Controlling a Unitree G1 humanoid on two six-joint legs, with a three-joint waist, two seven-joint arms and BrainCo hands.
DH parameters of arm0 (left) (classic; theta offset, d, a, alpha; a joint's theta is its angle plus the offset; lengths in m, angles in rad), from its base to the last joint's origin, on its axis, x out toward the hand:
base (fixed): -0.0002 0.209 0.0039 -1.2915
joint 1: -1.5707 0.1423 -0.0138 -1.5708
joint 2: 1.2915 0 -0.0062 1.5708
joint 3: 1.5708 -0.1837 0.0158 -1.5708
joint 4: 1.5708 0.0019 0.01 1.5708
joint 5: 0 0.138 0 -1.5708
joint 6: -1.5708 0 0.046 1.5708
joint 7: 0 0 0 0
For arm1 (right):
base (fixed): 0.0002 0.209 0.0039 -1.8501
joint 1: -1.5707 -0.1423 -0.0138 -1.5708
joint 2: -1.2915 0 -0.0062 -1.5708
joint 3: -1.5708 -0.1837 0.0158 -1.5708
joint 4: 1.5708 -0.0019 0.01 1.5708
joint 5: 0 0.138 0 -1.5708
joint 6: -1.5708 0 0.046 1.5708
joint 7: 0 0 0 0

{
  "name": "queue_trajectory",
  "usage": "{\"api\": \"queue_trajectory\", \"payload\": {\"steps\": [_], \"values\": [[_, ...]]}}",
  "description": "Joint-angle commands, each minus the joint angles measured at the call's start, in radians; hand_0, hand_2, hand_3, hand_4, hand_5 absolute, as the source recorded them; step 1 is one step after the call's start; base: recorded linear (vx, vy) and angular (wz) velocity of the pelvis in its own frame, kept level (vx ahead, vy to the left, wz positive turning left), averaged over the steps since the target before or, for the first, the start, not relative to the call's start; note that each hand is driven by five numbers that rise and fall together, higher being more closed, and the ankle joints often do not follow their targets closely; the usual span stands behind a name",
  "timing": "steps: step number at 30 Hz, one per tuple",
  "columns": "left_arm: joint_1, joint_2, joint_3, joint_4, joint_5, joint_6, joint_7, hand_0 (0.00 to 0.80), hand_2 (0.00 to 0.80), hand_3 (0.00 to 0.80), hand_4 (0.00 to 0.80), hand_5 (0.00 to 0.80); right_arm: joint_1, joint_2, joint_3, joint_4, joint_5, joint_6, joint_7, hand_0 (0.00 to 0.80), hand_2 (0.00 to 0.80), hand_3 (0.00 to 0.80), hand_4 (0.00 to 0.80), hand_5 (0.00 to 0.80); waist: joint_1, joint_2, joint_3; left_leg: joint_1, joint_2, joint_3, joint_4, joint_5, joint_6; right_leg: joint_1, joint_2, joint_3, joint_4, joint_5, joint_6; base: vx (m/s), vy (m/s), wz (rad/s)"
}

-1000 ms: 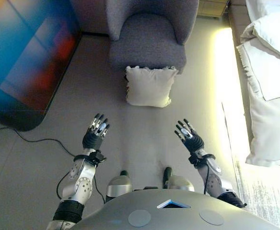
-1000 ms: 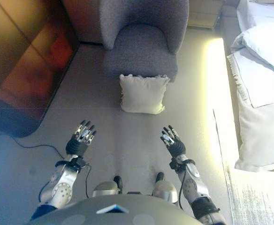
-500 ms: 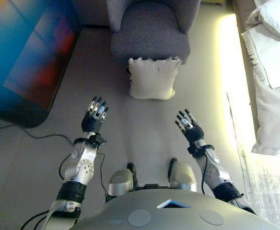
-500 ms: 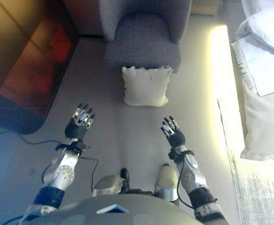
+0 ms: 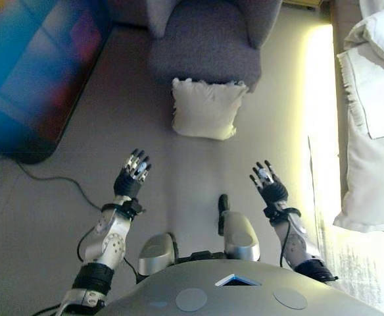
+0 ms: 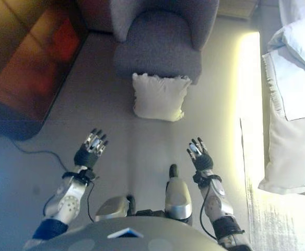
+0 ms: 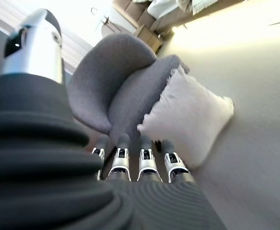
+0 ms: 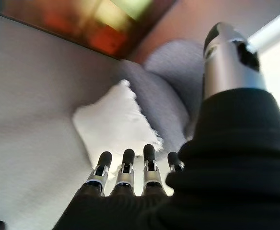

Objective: Pick up the cushion and take it to the sofa

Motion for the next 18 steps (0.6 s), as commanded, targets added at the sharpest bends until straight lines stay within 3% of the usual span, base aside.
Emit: {"api": "queue_trajectory", "payload": {"steps": [1, 3, 5, 6, 8, 9, 11, 13, 16, 18], "values": [[0.044, 0.043, 0.032, -0.107, 0.029, -0.004, 0.001, 0.000, 0.000, 0.000, 0.000, 0.000, -0.008, 0.051, 0.022, -0.072, -0.010, 0.018, 0.021, 0.000, 0.000, 0.000, 0.000, 0.000, -0.010, -0.049, -0.060, 0.164, -0.014, -0.001, 0.046, 0.098, 0.013, -0.109, -0.026, 0.040, -0.221, 0.261, 0.102, 0.498, -0.198, -0.06], [0.042, 0.041, 0.037, -0.124, 0.015, 0.006, 0.031, 0.000, 0.000, 0.000, 0.000, 0.000, 0.004, 0.040, 0.028, -0.094, -0.014, 0.039, 0.022, 0.000, 0.000, 0.000, 0.000, 0.000, -0.028, -0.036, -0.090, 0.166, 0.053, 0.029, 0.116, 0.266, -0.042, -0.094, 0.008, 0.049, -0.185, 0.220, 0.069, 0.463, -0.218, -0.10], [0.027, 0.039, 0.039, -0.139, -0.005, 0.004, 0.035, 0.000, 0.000, 0.000, 0.000, 0.000, -0.003, 0.023, 0.033, -0.103, -0.013, 0.042, 0.040, 0.000, 0.000, 0.000, 0.000, 0.000, -0.032, -0.040, -0.104, 0.130, 0.071, 0.037, 0.266, 0.391, -0.074, -0.055, 0.031, 0.049, -0.180, 0.181, 0.027, 0.410, -0.244, -0.10], [0.009, 0.034, 0.031, -0.148, -0.012, 0.001, 0.047, 0.000, 0.000, 0.000, 0.000, 0.000, -0.006, 0.008, 0.039, -0.105, -0.009, 0.032, 0.047, 0.000, 0.000, 0.000, 0.000, 0.000, -0.017, -0.062, -0.105, 0.031, 0.058, 0.042, 0.414, 0.425, -0.069, 0.000, 0.036, 0.057, -0.194, 0.157, -0.006, 0.441, -0.268, -0.22], [-0.013, 0.027, 0.018, -0.148, -0.018, -0.005, 0.058, 0.000, 0.000, 0.000, 0.000, 0.000, -0.021, 0.004, 0.048, -0.083, -0.009, 0.008, 0.054, 0.000, 0.000, 0.000, 0.000, 0.000, 0.000, -0.080, -0.100, -0.067, 0.069, 0.066, 0.510, 0.407, -0.053, 0.049, 0.042, 0.054, -0.199, 0.127, -0.031, 0.369, -0.176, -0.35], [-0.032, 0.024, 0.007, -0.142, -0.017, -0.011, 0.067, 0.000, 0.000, 0.000, 0.000, 0.000, -0.034, -0.001, 0.057, -0.067, 0.000, -0.010, 0.051, 0.000, 0.000, 0.000, 0.000, 0.000, 0.020, -0.093, -0.088, -0.152, 0.061, 0.074, 0.553, 0.377, -0.027, 0.092, 0.043, 0.062, -0.204, 0.107, -0.041, 0.315, -0.050, -0.44], [-0.052, 0.026, -0.003, -0.133, -0.015, -0.022, 0.078, 0.000, 0.000, 0.000, 0.000, 0.000, -0.048, 0.002, 0.067, -0.056, 0.010, -0.028, 0.055, 0.000, 0.000, 0.000, 0.000, 0.000, 0.045, -0.099, -0.072, -0.236, 0.068, 0.104, 0.449, 0.365, 0.000, 0.143, 0.058, 0.074, -0.200, 0.061, -0.046, 0.354, 0.028, -0.30], [-0.063, 0.037, -0.001, -0.133, -0.028, -0.024, 0.078, 0.000, 0.000, 0.000, 0.000, 0.000, -0.046, 0.003, 0.060, -0.065, 0.002, -0.022, 0.054, 0.000, 0.000, 0.000, 0.000, 0.000, 0.064, -0.086, -0.056, -0.274, 0.111, 0.128, 0.294, 0.390, 0.001, 0.179, 0.073, 0.075, -0.187, 0.011, -0.042, 0.312, 0.152, -0.14], [-0.067, 0.046, 0.007, -0.146, -0.031, -0.008, 0.059, 0.000, 0.000, 0.000, 0.000, 0.000, -0.025, 0.005, 0.057, -0.084, -0.001, -0.030, 0.054, 0.000, 0.000, 0.000, 0.000, 0.000, 0.105, -0.051, -0.037, -0.328, 0.162, 0.128, 0.009, 0.471, -0.039, 0.240, 0.095, 0.074, -0.180, -0.053, -0.017, 0.395, 0.208, -0.10], [-0.056, 0.046, 0.004, -0.157, -0.026, -0.006, 0.051, 0.000, 0.000, 0.000, 0.000, 0.000, -0.013, -0.002, 0.062, -0.091, 0.011, -0.034, 0.065, 0.000, 0.000, 0.000, 0.000, 0.000, 0.145, -0.039, -0.026, -0.368, 0.165, 0.087, -0.185, 0.521, -0.063, 0.302, 0.100, 0.110, -0.191, -0.085, 0.003, 0.527, 0.166, -0.09]]}}
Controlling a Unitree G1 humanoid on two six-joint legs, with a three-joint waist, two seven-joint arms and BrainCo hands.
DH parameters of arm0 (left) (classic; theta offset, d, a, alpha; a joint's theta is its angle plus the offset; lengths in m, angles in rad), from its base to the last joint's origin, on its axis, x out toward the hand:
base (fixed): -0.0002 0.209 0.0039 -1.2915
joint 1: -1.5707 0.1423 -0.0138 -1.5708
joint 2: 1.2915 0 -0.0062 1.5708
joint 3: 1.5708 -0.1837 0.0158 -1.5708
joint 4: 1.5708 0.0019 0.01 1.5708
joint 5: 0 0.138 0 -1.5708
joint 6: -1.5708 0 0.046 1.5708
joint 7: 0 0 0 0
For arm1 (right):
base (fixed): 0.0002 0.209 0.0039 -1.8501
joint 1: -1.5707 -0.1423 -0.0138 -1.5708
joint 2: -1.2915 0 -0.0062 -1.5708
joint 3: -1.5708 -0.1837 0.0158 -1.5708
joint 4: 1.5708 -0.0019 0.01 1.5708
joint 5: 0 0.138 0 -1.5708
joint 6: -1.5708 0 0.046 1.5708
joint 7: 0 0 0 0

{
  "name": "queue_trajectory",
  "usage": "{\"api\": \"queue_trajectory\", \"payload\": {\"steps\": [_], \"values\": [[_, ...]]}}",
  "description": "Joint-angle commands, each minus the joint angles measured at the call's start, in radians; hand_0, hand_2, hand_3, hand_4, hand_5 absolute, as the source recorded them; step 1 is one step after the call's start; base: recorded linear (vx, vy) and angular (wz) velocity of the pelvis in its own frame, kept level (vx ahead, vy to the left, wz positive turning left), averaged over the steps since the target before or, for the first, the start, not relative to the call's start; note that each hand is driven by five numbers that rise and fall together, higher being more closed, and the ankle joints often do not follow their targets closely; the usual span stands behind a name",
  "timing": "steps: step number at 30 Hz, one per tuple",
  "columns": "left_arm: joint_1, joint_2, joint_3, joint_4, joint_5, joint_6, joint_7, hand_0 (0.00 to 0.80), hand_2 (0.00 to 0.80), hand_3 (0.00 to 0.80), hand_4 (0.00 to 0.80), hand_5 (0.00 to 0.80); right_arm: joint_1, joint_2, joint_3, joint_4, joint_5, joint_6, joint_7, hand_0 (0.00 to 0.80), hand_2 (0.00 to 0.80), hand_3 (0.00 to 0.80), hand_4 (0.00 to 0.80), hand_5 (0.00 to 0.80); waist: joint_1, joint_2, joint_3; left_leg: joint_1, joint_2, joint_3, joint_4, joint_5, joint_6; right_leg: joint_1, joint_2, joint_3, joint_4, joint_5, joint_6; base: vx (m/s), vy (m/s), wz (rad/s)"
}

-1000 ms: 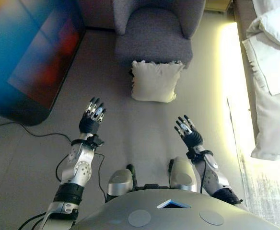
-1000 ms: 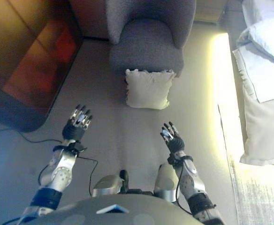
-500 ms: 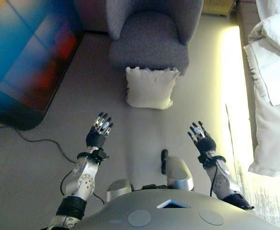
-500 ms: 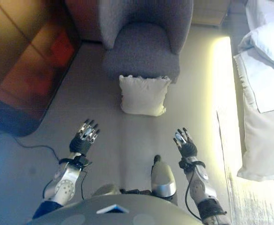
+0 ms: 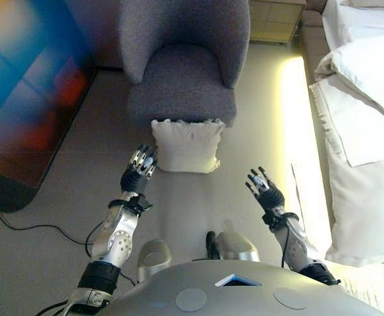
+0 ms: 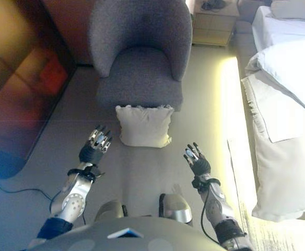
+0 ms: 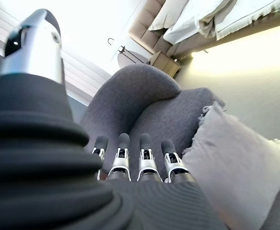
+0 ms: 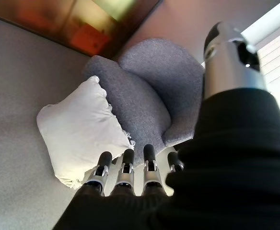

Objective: Pick up the cushion and take it to the sofa

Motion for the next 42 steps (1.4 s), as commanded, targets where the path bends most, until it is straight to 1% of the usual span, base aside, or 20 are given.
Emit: {"api": "queue_trajectory", "payload": {"steps": [1, 3, 6, 9, 10, 12, 13, 15, 16, 17, 18, 20, 22, 24, 25, 28, 31, 37, 40, 42], "values": [[0.016, 0.034, 0.032, -0.097, -0.019, -0.038, -0.022, 0.000, 0.000, 0.000, 0.000, 0.000, 0.002, -0.022, 0.007, -0.091, 0.020, -0.053, 0.042, 0.000, 0.000, 0.000, 0.000, 0.000, 0.065, 0.013, 0.035, -0.055, 0.024, -0.053, -0.301, 0.267, -0.035, 0.123, -0.017, 0.073, -0.067, 0.026, 0.139, 0.540, 0.112, -0.17], [0.037, 0.028, 0.038, -0.097, -0.016, -0.046, -0.023, 0.000, 0.000, 0.000, 0.000, 0.000, 0.003, -0.026, 0.004, -0.081, 0.022, -0.039, 0.062, 0.000, 0.000, 0.000, 0.000, 0.000, 0.084, 0.017, 0.036, -0.076, 0.028, -0.071, -0.343, 0.277, -0.042, 0.174, -0.022, 0.097, -0.060, -0.027, 0.147, 0.528, 0.140, -0.40], [0.058, 0.023, 0.046, -0.086, -0.019, -0.060, -0.032, 0.000, 0.000, 0.000, 0.000, 0.000, 0.018, -0.021, 0.006, -0.076, 0.000, -0.023, 0.083, 0.000, 0.000, 0.000, 0.000, 0.000, 0.099, 0.036, 0.025, -0.120, 0.043, -0.051, -0.363, 0.303, -0.056, 0.224, -0.030, 0.098, -0.048, -0.085, 0.154, 0.501, 0.210, -0.55], [0.068, 0.026, 0.067, -0.079, -0.018, -0.057, -0.048, 0.000, 0.000, 0.000, 0.000, 0.000, 0.018, -0.019, 0.009, -0.082, -0.011, -0.010, 0.085, 0.000, 0.000, 0.000, 0.000, 0.000, 0.111, 0.042, 0.021, -0.107, 0.032, -0.051, -0.335, 0.285, -0.046, 0.258, -0.055, 0.101, -0.011, -0.134, 0.170, 0.431, 0.263, -0.53], [0.067, 0.032, 0.072, -0.081, -0.018, -0.058, -0.053, 0.000, 0.000, 0.000, 0.000, 0.000, 0.015, -0.019, 0.014, -0.089, -0.012, -0.005, 0.071, 0.000, 0.000, 0.000, 0.000, 0.000, 0.114, 0.040, 0.018, -0.095, 0.019, -0.043, -0.326, 0.265, -0.036, 0.262, -0.075, 0.097, 0.013, -0.125, 0.180, 0.382, 0.302, -0.90], [0.061, 0.044, 0.082, -0.086, -0.019, -0.052, -0.061, 0.000, 0.000, 0.000, 0.000, 0.000, 0.011, -0.013, 0.016, -0.097, 0.003, -0.002, 0.050, 0.000, 0.000, 0.000, 0.000, 0.000, 0.116, 0.038, 0.017, -0.093, -0.006, -0.029, -0.264, 0.243, -0.019, 0.247, -0.114, 0.090, 0.093, -0.084, 0.202, 0.374, 0.341, -0.68], [0.056, 0.052, 0.077, -0.080, -0.017, -0.053, -0.049, 0.000, 0.000, 0.000, 0.000, 0.000, 0.008, -0.005, 0.012, -0.091, 0.018, 0.002, 0.035, 0.000, 0.000, 0.000, 0.000, 0.000, 0.122, 0.033, 0.011, -0.114, -0.029, -0.052, -0.206, 0.237, -0.013, 0.245, -0.134, 0.091, 0.127, -0.040, 0.214, 0.395, 0.349, -0.14], [0.032, 0.068, 0.081, -0.065, -0.025, -0.049, -0.063, 0.000, 0.000, 0.000, 0.000, 0.000, -0.018, 0.016, 0.010, -0.065, 0.047, -0.002, 0.034, 0.000, 0.000, 0.000, 0.000, 0.000, 0.135, 0.021, -0.004, -0.117, -0.073, -0.033, -0.160, 0.198, 0.029, 0.250, -0.169, 0.082, 0.218, 0.068, 0.230, 0.330, 0.286, 0.02], [0.017, 0.074, 0.075, -0.058, -0.024, -0.049, -0.056, 0.000, 0.000, 0.000, 0.000, 0.000, -0.031, 0.025, 0.016, -0.058, 0.045, -0.011, 0.033, 0.000, 0.000, 0.000, 0.000, 0.000, 0.142, 0.020, -0.015, -0.108, -0.093, -0.026, -0.154, 0.184, 0.050, 0.243, -0.186, 0.072, 0.303, 0.171, 0.233, 0.335, 0.315, -0.06], [0.006, 0.078, 0.065, -0.055, -0.017, -0.051, -0.038, 0.000, 0.000, 0.000, 0.000, 0.000, -0.040, 0.036, 0.023, -0.055, 0.029, -0.024, 0.034, 0.000, 0.000, 0.000, 0.000, 0.000, 0.142, 0.027, -0.022, -0.086, -0.111, -0.028, -0.159, 0.170, 0.065, 0.206, -0.200, 0.073, 0.383, 0.237, 0.233, 0.391, 0.383, -0.16], [-0.004, 0.085, 0.063, -0.052, -0.006, -0.048, -0.028, 0.000, 0.000, 0.000, 0.000, 0.000, -0.052, 0.050, 0.033, -0.053, 0.015, -0.039, 0.025, 0.000, 0.000, 0.000, 0.000, 0.000, 0.140, 0.042, -0.023, -0.060, -0.123, -0.029, -0.158, 0.150, 0.082, 0.145, -0.212, 0.061, 0.487, 0.277, 0.229, 0.387, 0.368, -0.17], [-0.015, 0.085, 0.078, -0.040, 0.016, -0.035, -0.025, 0.000, 0.000, 0.000, 0.000, 0.000, -0.067, 0.066, 0.039, -0.039, 0.004, -0.055, 0.008, 0.000, 0.000, 0.000, 0.000, 0.000, 0.137, 0.057, -0.020, -0.023, -0.142, -0.018, -0.150, 0.125, 0.099, 0.054, -0.248, 0.021, 0.543, 0.298, 0.212, 0.329, 0.283, -0.04], [-0.013, 0.087, 0.098, -0.035, 0.012, -0.030, -0.039, 0.000, 0.000, 0.000, 0.000, 0.000, -0.064, 0.071, 0.040, -0.052, 0.013, -0.046, -0.001, 0.000, 0.000, 0.000, 0.000, 0.000, 0.121, 0.048, -0.004, 0.022, -0.172, -0.001, -0.147, 0.099, 0.104, -0.017, -0.263, -0.037, 0.462, 0.253, 0.197, 0.302, 0.124, -0.21], [0.002, 0.092, 0.114, -0.043, -0.013, -0.024, -0.060, 0.000, 0.000, 0.000, 0.000, 0.000, -0.049, 0.071, 0.039, -0.063, 0.009, -0.036, -0.002, 0.000, 0.000, 0.000, 0.000, 0.000, 0.104, 0.045, 0.010, 0.067, -0.179, 0.007, -0.150, 0.079, 0.096, -0.062, -0.265, -0.090, 0.319, 0.242, 0.190, 0.301, -0.012, -0.19], [0.020, 0.092, 0.122, -0.051, -0.024, -0.029, -0.074, 0.000, 0.000, 0.000, 0.000, 0.000, -0.036, 0.064, 0.031, -0.075, 0.011, -0.027, 0.008, 0.000, 0.000, 0.000, 0.000, 0.000, 0.086, 0.032, 0.021, 0.102, -0.186, 0.010, -0.149, 0.053, 0.088, -0.091, -0.266, -0.098, 0.200, 0.249, 0.194, 0.287, -0.091, -0.10], [0.056, 0.095, 0.121, -0.062, -0.031, -0.055, -0.093, 0.000, 0.000, 0.000, 0.000, 0.000, -0.012, 0.048, 0.019, -0.094, 0.015, -0.023, 0.017, 0.000, 0.000, 0.000, 0.000, 0.000, 0.047, 0.002, 0.041, 0.155, -0.205, -0.001, -0.137, -0.013, 0.078, -0.115, -0.254, -0.071, -0.001, 0.287, 0.222, 0.285, -0.108, 0.14], [0.084, 0.094, 0.115, -0.063, -0.022, -0.076, -0.116, 0.000, 0.000, 0.000, 0.000, 0.000, -0.031, 0.041, 0.002, -0.083, 0.033, -0.019, 0.012, 0.000, 0.000, 0.000, 0.000, 0.000, 0.031, -0.023, 0.037, 0.197, -0.223, -0.028, -0.131, -0.073, 0.074, -0.139, -0.244, -0.039, -0.117, 0.348, 0.252, 0.313, -0.053, 0.22], [0.121, 0.079, 0.125, -0.059, -0.008, -0.072, -0.133, 0.000, 0.000, 0.000, 0.000, 0.000, -0.057, 0.050, -0.019, -0.053, 0.024, 0.020, 0.017, 0.000, 0.000, 0.000, 0.000, 0.000, 0.014, -0.044, 0.010, 0.267, -0.225, -0.060, -0.116, -0.155, 0.074, -0.167, -0.226, -0.011, -0.213, 0.400, 0.274, 0.354, -0.058, 0.34], [0.125, 0.074, 0.138, -0.063, -0.010, -0.067, -0.131, 0.000, 0.000, 0.000, 0.000, 0.000, -0.061, 0.056, -0.014, -0.042, 0.021, 0.023, 0.029, 0.000, 0.000, 0.000, 0.000, 0.000, 0.011, -0.048, 0.002, 0.287, -0.211, -0.068, -0.099, -0.183, 0.070, -0.175, -0.228, 0.009, -0.168, 0.394, 0.273, 0.295, -0.133, 0.12], [0.123, 0.070, 0.136, -0.062, -0.007, -0.065, -0.120, 0.000, 0.000, 0.000, 0.000, 0.000, -0.069, 0.060, -0.007, -0.036, 0.018, 0.025, 0.031, 0.000, 0.000, 0.000, 0.000, 0.000, 0.011, -0.045, -0.005, 0.295, -0.200, -0.071, -0.092, -0.186, 0.065, -0.169, -0.225, 0.003, -0.158, 0.380, 0.275, 0.281, -0.170, 0.33]]}}
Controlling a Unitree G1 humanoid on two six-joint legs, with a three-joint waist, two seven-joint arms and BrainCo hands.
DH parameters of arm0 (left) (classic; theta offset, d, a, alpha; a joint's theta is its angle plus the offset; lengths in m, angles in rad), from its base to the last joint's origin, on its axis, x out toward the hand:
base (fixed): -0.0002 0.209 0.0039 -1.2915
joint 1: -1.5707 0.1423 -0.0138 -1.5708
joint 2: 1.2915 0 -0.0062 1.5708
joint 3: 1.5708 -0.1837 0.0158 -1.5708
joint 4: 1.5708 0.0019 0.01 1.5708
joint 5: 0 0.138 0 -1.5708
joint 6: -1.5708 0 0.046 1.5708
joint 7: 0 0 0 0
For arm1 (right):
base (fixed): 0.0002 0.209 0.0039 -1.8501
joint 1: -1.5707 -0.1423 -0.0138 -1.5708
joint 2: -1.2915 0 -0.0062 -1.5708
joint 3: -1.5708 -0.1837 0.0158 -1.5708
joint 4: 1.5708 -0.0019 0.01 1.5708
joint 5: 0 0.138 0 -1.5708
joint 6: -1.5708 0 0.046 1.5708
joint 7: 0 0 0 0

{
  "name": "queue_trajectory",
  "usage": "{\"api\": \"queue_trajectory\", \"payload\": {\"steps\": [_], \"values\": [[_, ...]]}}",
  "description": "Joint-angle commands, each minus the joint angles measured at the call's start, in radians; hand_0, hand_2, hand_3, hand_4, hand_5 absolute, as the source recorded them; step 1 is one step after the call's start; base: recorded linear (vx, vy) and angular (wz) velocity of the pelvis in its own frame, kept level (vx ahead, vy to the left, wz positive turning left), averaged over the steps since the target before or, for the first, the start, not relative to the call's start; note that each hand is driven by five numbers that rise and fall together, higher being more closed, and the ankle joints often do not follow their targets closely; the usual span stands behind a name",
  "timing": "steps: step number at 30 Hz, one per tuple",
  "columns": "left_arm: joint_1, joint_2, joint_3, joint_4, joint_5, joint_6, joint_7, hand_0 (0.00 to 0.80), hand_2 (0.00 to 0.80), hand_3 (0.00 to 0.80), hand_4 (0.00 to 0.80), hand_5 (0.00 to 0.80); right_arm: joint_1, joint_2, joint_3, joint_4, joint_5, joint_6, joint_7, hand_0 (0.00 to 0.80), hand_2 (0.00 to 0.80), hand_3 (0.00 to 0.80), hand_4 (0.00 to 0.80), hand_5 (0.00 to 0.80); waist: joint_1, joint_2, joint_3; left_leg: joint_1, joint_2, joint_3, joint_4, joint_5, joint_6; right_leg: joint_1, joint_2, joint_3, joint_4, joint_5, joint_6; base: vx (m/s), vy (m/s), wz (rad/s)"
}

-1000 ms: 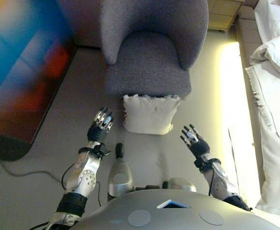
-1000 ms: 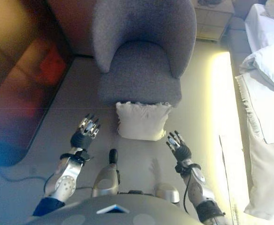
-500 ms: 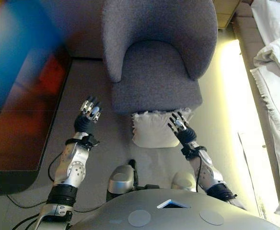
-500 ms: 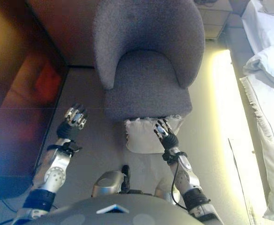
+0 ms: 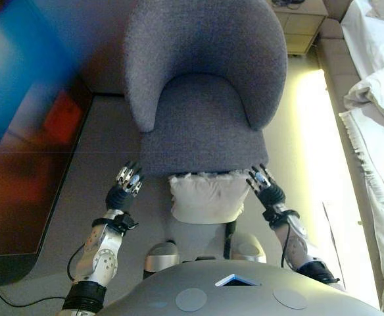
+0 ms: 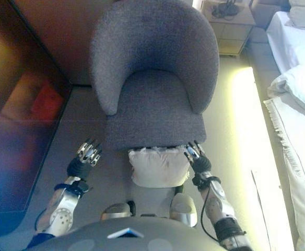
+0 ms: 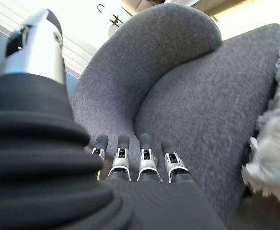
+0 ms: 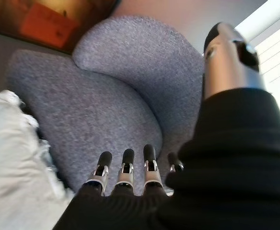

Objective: Pick up the cushion and take it to the sofa

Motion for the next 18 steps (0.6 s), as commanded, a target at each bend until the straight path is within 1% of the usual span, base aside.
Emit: {"api": "queue_trajectory", "payload": {"steps": [1, 3, 5, 6, 7, 8, 9, 10, 11, 12, 14, 16, 17, 18], "values": [[-0.008, 0.040, 0.055, -0.085, -0.006, -0.054, 0.002, 0.000, 0.000, 0.000, 0.000, 0.000, -0.043, 0.040, 0.039, -0.019, 0.010, 0.000, 0.022, 0.000, 0.000, 0.000, 0.000, 0.000, -0.013, -0.059, -0.018, 0.022, -0.060, -0.011, 0.143, -0.124, 0.051, -0.085, -0.074, 0.054, -0.104, 0.190, 0.109, 0.284, -0.185, 0.19], [-0.013, 0.036, 0.052, -0.080, -0.008, -0.053, 0.015, 0.000, 0.000, 0.000, 0.000, 0.000, -0.051, 0.039, 0.055, -0.026, 0.008, 0.012, 0.014, 0.000, 0.000, 0.000, 0.000, 0.000, -0.020, -0.047, -0.021, 0.024, -0.025, -0.005, 0.171, -0.077, 0.035, -0.087, -0.051, 0.047, -0.071, 0.152, 0.095, 0.251, -0.170, 0.03], [-0.018, 0.029, 0.050, -0.085, -0.024, -0.040, 0.020, 0.000, 0.000, 0.000, 0.000, 0.000, -0.046, 0.027, 0.073, -0.048, 0.006, 0.022, 0.017, 0.000, 0.000, 0.000, 0.000, 0.000, -0.029, -0.031, -0.031, 0.026, 0.024, -0.009, 0.219, 0.027, -0.001, -0.080, -0.018, 0.037, -0.045, 0.114, 0.061, 0.215, -0.152, 0.06], [-0.021, 0.026, 0.048, -0.085, -0.029, -0.035, 0.021, 0.000, 0.000, 0.000, 0.000, 0.000, -0.043, 0.023, 0.076, -0.051, 0.003, 0.026, 0.019, 0.000, 0.000, 0.000, 0.000, 0.000, -0.034, -0.026, -0.035, 0.024, 0.038, -0.014, 0.240, 0.064, -0.014, -0.074, -0.005, 0.036, -0.043, 0.105, 0.047, 0.212, -0.173, 0.06], [-0.027, 0.017, 0.041, -0.086, -0.030, -0.033, 0.027, 0.000, 0.000, 0.000, 0.000, 0.000, -0.043, 0.014, 0.078, -0.050, -0.001, 0.032, 0.027, 0.000, 0.000, 0.000, 0.000, 0.000, -0.039, -0.023, -0.042, 0.008, 0.064, -0.014, 0.322, 0.149, -0.039, -0.055, 0.017, 0.032, -0.039, 0.082, 0.016, 0.209, -0.188, 0.06], [-0.032, 0.009, 0.035, -0.087, -0.025, -0.036, 0.035, 0.000, 0.000, 0.000, 0.000, 0.000, -0.043, 0.007, 0.081, -0.049, -0.008, 0.034, 0.032, 0.000, 0.000, 0.000, 0.000, 0.000, -0.042, -0.025, -0.044, -0.008, 0.067, -0.018, 0.390, 0.182, -0.048, -0.044, 0.025, 0.031, -0.036, 0.070, -0.004, 0.169, -0.162, 0.13], [-0.033, 0.006, 0.032, -0.089, -0.025, -0.036, 0.040, 0.000, 0.000, 0.000, 0.000, 0.000, -0.043, 0.003, 0.082, -0.049, -0.011, 0.035, 0.033, 0.000, 0.000, 0.000, 0.000, 0.000, -0.044, -0.025, -0.044, -0.020, 0.066, -0.023, 0.424, 0.191, -0.051, -0.040, 0.028, 0.028, -0.034, 0.065, -0.013, 0.168, -0.142, 0.22], [-0.039, -0.003, 0.025, -0.091, -0.031, -0.031, 0.053, 0.000, 0.000, 0.000, 0.000, 0.000, -0.046, -0.005, 0.087, -0.043, -0.018, 0.032, 0.034, 0.000, 0.000, 0.000, 0.000, 0.000, -0.042, -0.032, -0.042, -0.061, 0.055, -0.033, 0.522, 0.228, -0.055, -0.023, 0.035, 0.031, -0.028, 0.051, -0.038, 0.157, -0.112, 0.23], [-0.045, -0.007, 0.018, -0.092, -0.037, -0.028, 0.060, 0.000, 0.000, 0.000, 0.000, 0.000, -0.049, -0.010, 0.091, -0.038, -0.015, 0.027, 0.035, 0.000, 0.000, 0.000, 0.000, 0.000, -0.038, -0.040, -0.038, -0.109, 0.051, -0.037, 0.593, 0.241, -0.052, -0.008, 0.036, 0.035, -0.025, 0.042, -0.053, 0.211, -0.094, 0.21], [-0.052, -0.011, 0.008, -0.094, -0.037, -0.028, 0.069, 0.000, 0.000, 0.000, 0.000, 0.000, -0.055, -0.019, 0.091, -0.032, -0.013, 0.025, 0.037, 0.000, 0.000, 0.000, 0.000, 0.000, -0.032, -0.048, -0.030, -0.168, 0.068, -0.038, 0.632, 0.248, -0.042, 0.013, 0.039, 0.040, -0.021, 0.029, -0.068, 0.194, -0.011, 0.04], [-0.055, -0.016, -0.002, -0.093, -0.037, -0.034, 0.080, 0.000, 0.000, 0.000, 0.000, 0.000, -0.059, -0.020, 0.088, -0.024, -0.019, 0.024, 0.040, 0.000, 0.000, 0.000, 0.000, 0.000, -0.023, -0.046, -0.022, -0.199, 0.096, -0.040, 0.597, 0.237, -0.031, 0.034, 0.047, 0.043, -0.015, 0.013, -0.070, 0.177, 0.092, -0.14], [-0.049, -0.005, 0.000, -0.095, -0.054, -0.043, 0.096, 0.000, 0.000, 0.000, 0.000, 0.000, -0.062, -0.020, 0.086, -0.020, -0.032, 0.031, 0.051, 0.000, 0.000, 0.000, 0.000, 0.000, -0.006, -0.022, -0.018, -0.203, 0.158, -0.043, 0.371, 0.276, -0.033, 0.062, 0.062, 0.043, -0.013, -0.027, -0.050, 0.189, 0.219, -0.25], [-0.045, -0.002, 0.001, -0.097, -0.059, -0.044, 0.098, 0.000, 0.000, 0.000, 0.000, 0.000, -0.060, -0.021, 0.086, -0.023, -0.033, 0.033, 0.052, 0.000, 0.000, 0.000, 0.000, 0.000, 0.001, -0.016, -0.010, -0.188, 0.173, -0.036, 0.314, 0.285, -0.038, 0.078, 0.066, 0.045, -0.013, -0.040, -0.045, 0.185, 0.242, -0.22], [-0.038, 0.003, 0.010, -0.099, -0.068, -0.041, 0.085, 0.000, 0.000, 0.000, 0.000, 0.000, -0.048, -0.026, 0.078, -0.034, -0.029, 0.029, 0.051, 0.000, 0.000, 0.000, 0.000, 0.000, 0.012, -0.004, -0.007, -0.193, 0.200, -0.021, 0.204, 0.302, -0.055, 0.095, 0.061, 0.035, -0.021, -0.053, -0.029, 0.178, 0.209, -0.25]]}}
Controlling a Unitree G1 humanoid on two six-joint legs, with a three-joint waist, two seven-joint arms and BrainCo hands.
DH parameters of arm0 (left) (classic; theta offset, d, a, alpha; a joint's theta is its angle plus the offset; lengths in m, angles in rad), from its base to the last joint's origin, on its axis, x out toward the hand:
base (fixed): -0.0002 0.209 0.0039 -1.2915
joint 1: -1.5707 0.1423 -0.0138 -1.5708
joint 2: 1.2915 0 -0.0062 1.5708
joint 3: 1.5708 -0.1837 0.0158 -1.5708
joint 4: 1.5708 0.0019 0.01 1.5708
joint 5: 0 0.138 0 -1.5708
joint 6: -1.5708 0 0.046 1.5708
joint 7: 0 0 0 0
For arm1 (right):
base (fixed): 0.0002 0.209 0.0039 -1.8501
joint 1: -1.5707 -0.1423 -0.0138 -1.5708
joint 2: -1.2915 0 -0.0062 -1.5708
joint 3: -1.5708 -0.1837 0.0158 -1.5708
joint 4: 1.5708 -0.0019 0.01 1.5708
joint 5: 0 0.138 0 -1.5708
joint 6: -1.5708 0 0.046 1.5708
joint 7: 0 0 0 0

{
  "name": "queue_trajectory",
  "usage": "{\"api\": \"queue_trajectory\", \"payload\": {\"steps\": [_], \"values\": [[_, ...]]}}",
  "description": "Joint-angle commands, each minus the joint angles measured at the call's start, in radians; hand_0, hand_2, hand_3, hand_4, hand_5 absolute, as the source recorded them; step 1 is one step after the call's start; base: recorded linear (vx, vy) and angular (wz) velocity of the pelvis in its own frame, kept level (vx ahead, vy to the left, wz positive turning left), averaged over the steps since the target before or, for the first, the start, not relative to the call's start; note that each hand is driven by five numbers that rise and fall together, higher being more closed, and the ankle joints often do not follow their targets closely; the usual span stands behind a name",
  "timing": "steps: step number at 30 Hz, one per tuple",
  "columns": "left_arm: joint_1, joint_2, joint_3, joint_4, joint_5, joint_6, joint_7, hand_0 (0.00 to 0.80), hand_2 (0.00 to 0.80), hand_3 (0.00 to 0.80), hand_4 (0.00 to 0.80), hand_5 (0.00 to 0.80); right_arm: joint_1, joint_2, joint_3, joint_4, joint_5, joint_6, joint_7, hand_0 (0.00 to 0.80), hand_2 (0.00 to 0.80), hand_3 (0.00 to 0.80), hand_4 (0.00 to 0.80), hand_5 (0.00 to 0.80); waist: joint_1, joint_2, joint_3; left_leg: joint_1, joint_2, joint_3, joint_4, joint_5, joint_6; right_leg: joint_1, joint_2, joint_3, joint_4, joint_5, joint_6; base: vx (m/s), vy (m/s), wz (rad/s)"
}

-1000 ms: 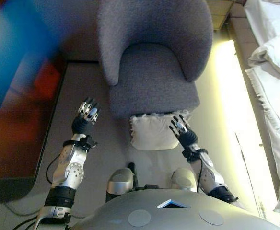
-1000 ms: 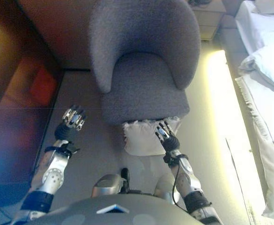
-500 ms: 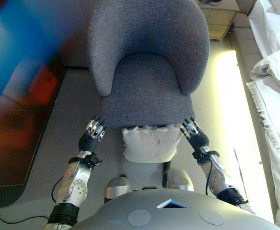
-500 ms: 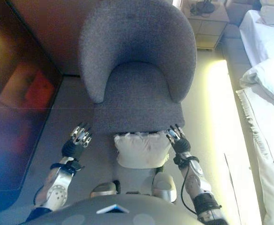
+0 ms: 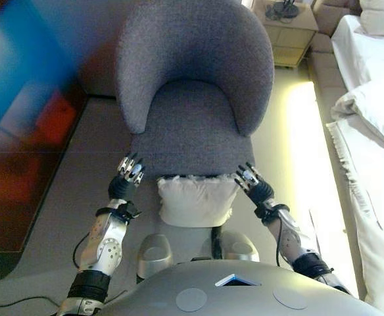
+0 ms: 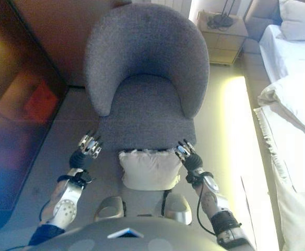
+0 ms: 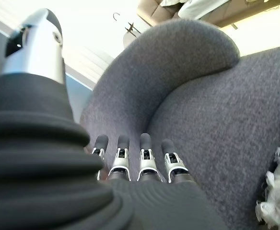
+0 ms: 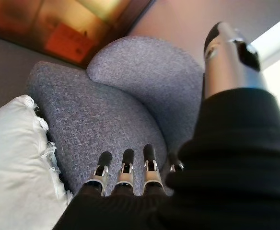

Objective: Pick up the cushion and take it to the sofa

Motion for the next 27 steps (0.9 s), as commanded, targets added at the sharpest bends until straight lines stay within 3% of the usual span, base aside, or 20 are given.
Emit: {"api": "queue_trajectory", "payload": {"steps": [1, 4, 7, 8, 14, 20, 27], "values": [[0.024, 0.019, 0.032, -0.096, -0.051, -0.037, -0.022, 0.000, 0.000, 0.000, 0.000, 0.000, 0.001, -0.025, -0.010, -0.075, -0.003, -0.033, 0.027, 0.000, 0.000, 0.000, 0.000, 0.000, 0.023, 0.035, 0.006, 0.038, 0.130, 0.021, -0.265, 0.186, -0.055, 0.081, 0.024, 0.028, 0.024, 0.006, 0.042, 0.167, 0.212, -0.37], [0.013, 0.022, 0.030, -0.085, -0.034, -0.012, -0.088, 0.000, 0.000, 0.000, 0.000, 0.000, 0.035, -0.022, -0.032, -0.084, 0.019, -0.076, 0.014, 0.000, 0.000, 0.000, 0.000, 0.000, 0.033, 0.047, 0.013, 0.021, 0.116, 0.082, -0.363, 0.168, -0.065, 0.125, -0.007, -0.017, 0.012, -0.014, 0.066, 0.131, 0.141, 0.41], [0.003, 0.029, 0.023, -0.084, -0.033, -0.004, -0.123, 0.000, 0.000, 0.000, 0.000, 0.000, 0.052, -0.016, -0.038, -0.087, 0.020, -0.107, 0.007, 0.000, 0.000, 0.000, 0.000, 0.000, 0.031, 0.055, 0.013, 0.020, 0.081, 0.086, -0.392, 0.117, -0.053, 0.126, -0.037, -0.030, 0.030, -0.027, 0.087, 0.126, 0.168, 0.51], [0.003, 0.032, 0.021, -0.085, -0.032, -0.014, -0.112, 0.000, 0.000, 0.000, 0.000, 0.000, 0.052, -0.011, -0.031, -0.083, 0.018, -0.110, 0.009, 0.000, 0.000, 0.000, 0.000, 0.000, 0.030, 0.064, 0.017, 0.026, 0.063, 0.060, -0.396, 0.095, -0.048, 0.112, -0.051, -0.020, 0.056, -0.037, 0.096, 0.153, 0.192, 0.16], [-0.009, 0.057, 0.036, -0.063, -0.042, -0.052, -0.061, 0.000, 0.000, 0.000, 0.000, 0.000, 0.048, 0.001, -0.015, -0.088, 0.019, -0.081, 0.011, 0.000, 0.000, 0.000, 0.000, 0.000, 0.029, 0.063, 0.013, 0.013, 0.022, 0.090, -0.317, 0.026, -0.014, 0.133, -0.109, -0.005, 0.058, -0.033, 0.121, 0.141, 0.091, -0.17], [0.000, 0.063, 0.053, -0.065, -0.035, -0.053, -0.058, 0.000, 0.000, 0.000, 0.000, 0.000, 0.024, 0.016, -0.007, -0.067, 0.013, -0.070, 0.012, 0.000, 0.000, 0.000, 0.000, 0.000, 0.053, 0.055, 0.007, 0.004, 0.015, 0.091, -0.301, 0.011, -0.012, 0.155, -0.122, -0.014, 0.027, -0.024, 0.139, 0.056, -0.019, -0.16], [0.040, 0.061, 0.052, -0.087, -0.030, -0.042, -0.081, 0.000, 0.000, 0.000, 0.000, 0.000, 0.042, -0.004, -0.016, -0.099, -0.007, -0.050, 0.012, 0.000, 0.000, 0.000, 0.000, 0.000, 0.073, 0.030, 0.012, -0.051, 0.047, 0.100, -0.206, -0.010, -0.031, 0.171, -0.108, -0.021, 0.010, -0.024, 0.126, 0.023, -0.032, -0.03]]}}
